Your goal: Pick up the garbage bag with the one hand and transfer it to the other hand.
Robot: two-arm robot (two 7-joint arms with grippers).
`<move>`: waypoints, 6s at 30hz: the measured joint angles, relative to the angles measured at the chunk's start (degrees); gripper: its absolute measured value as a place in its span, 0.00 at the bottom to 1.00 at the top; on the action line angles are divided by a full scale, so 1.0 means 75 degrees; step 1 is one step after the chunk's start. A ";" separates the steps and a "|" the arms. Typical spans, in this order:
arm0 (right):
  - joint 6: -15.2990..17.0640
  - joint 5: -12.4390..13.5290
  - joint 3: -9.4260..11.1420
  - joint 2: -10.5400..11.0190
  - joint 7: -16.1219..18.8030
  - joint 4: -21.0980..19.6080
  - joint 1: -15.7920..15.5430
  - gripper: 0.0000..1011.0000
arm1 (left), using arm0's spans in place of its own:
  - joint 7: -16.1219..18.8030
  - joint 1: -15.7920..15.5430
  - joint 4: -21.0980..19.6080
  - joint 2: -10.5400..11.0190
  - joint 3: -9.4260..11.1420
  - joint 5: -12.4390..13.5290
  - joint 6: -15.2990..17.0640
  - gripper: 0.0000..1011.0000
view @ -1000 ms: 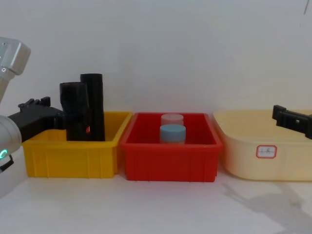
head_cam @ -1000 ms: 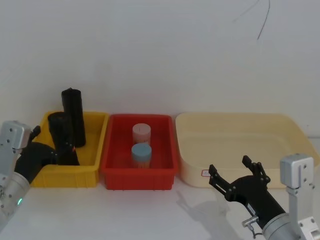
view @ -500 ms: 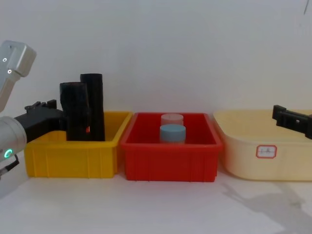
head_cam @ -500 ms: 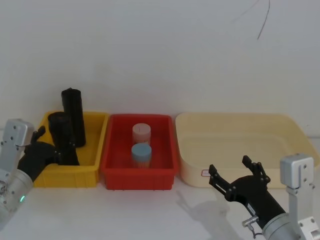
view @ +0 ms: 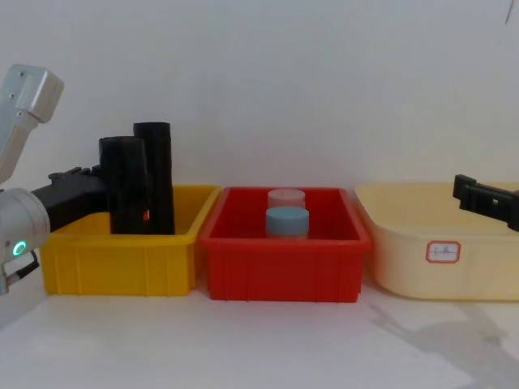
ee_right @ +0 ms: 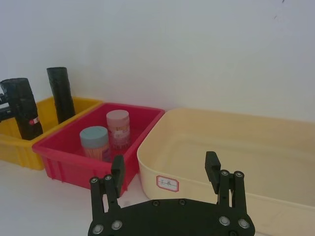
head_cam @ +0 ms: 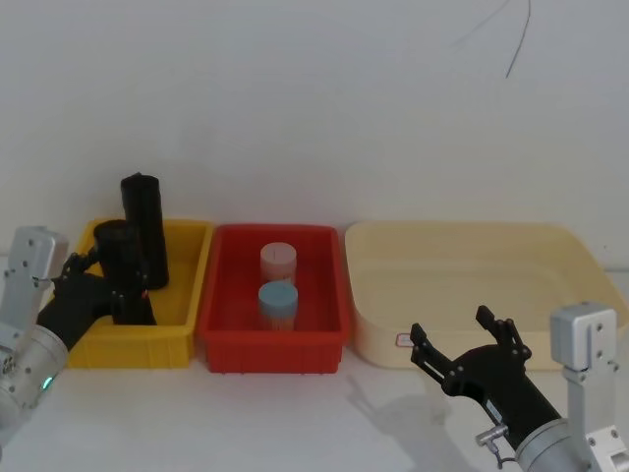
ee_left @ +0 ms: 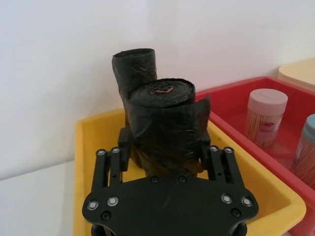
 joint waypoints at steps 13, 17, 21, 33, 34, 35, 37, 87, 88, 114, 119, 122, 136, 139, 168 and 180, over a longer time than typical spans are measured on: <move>0.0000 0.0000 0.0000 0.0000 0.0000 0.0000 0.0000 0.99 | 0.0032 0.0046 -0.0275 0.0010 -0.0078 0.0094 0.0070 0.54; 0.0000 0.0000 0.0000 0.0000 0.0000 0.0000 0.0000 0.99 | 0.0268 0.0170 -0.0652 0.0058 -0.0131 0.0216 0.0208 0.53; 0.0000 0.0000 0.0000 0.0000 -0.0001 -0.0001 0.0000 0.99 | 0.0506 0.0342 -0.1159 0.0119 -0.0198 0.0333 0.0329 0.52; 0.0000 0.0000 0.0000 0.0000 0.0000 0.0000 -0.0001 0.99 | 0.0685 0.0880 -0.2876 0.0316 -0.0307 0.0503 0.0334 0.52; 0.0000 0.0000 0.0000 0.0000 0.0000 0.0000 0.0000 0.99 | 0.0685 0.0880 -0.2876 0.0316 -0.0307 0.0503 0.0334 0.52; 0.0000 0.0000 0.0000 0.0000 0.0000 0.0000 -0.0001 0.99 | 0.0624 0.0918 -0.3016 0.0332 -0.0306 0.0496 0.0296 0.52; 0.0000 0.0000 0.0000 0.0000 0.0000 0.0000 0.0000 0.99 | 0.0539 0.0963 -0.3174 0.0349 -0.0298 0.0469 0.0251 0.52; -0.0001 0.0000 0.0000 0.0000 0.0000 0.0000 0.0000 0.99 | -0.3456 0.0435 -0.3023 -0.0228 0.1038 -0.2388 0.0695 0.52; 0.0000 0.0000 0.0000 0.0000 0.0000 0.0000 -0.0001 0.99 | -0.3529 0.0415 -0.2966 -0.0252 0.1063 -0.2439 0.0729 0.52; 0.0000 0.0000 0.0000 0.0000 0.0000 0.0000 -0.0001 0.99 | -0.4465 -0.0131 -0.1465 -0.0701 0.1530 -0.3319 0.1255 0.52; 0.0000 0.0000 0.0000 0.0000 0.0000 0.0000 -0.0001 0.99 | -0.4484 -0.0173 -0.1376 -0.0682 0.1537 -0.3384 0.1258 0.52; 0.0000 0.0000 0.0000 0.0000 0.0000 0.0000 0.0000 0.99 | -0.4486 -0.0186 -0.1345 -0.0663 0.1535 -0.3422 0.1259 0.52; 0.0046 -0.0002 0.0004 0.0062 0.0074 -0.0068 -0.0011 0.99 | -0.4517 -0.0239 -0.1255 -0.0591 0.1543 -0.3539 0.1244 0.52; 0.0132 -0.0011 0.0004 0.0170 0.0197 -0.0159 -0.0021 0.99 | -0.4519 -0.0243 -0.1247 -0.0586 0.1545 -0.3547 0.1242 0.52; 0.1488 0.0193 -0.0347 0.1281 0.1894 -0.1322 0.0315 0.99 | -0.4530 -0.0261 -0.1218 -0.0556 0.1554 -0.3587 0.1229 0.52; 0.1662 0.0300 -0.0614 0.1341 0.2207 -0.1350 0.0698 0.99 | -0.4530 -0.0260 -0.1218 -0.0555 0.1554 -0.3588 0.1230 0.52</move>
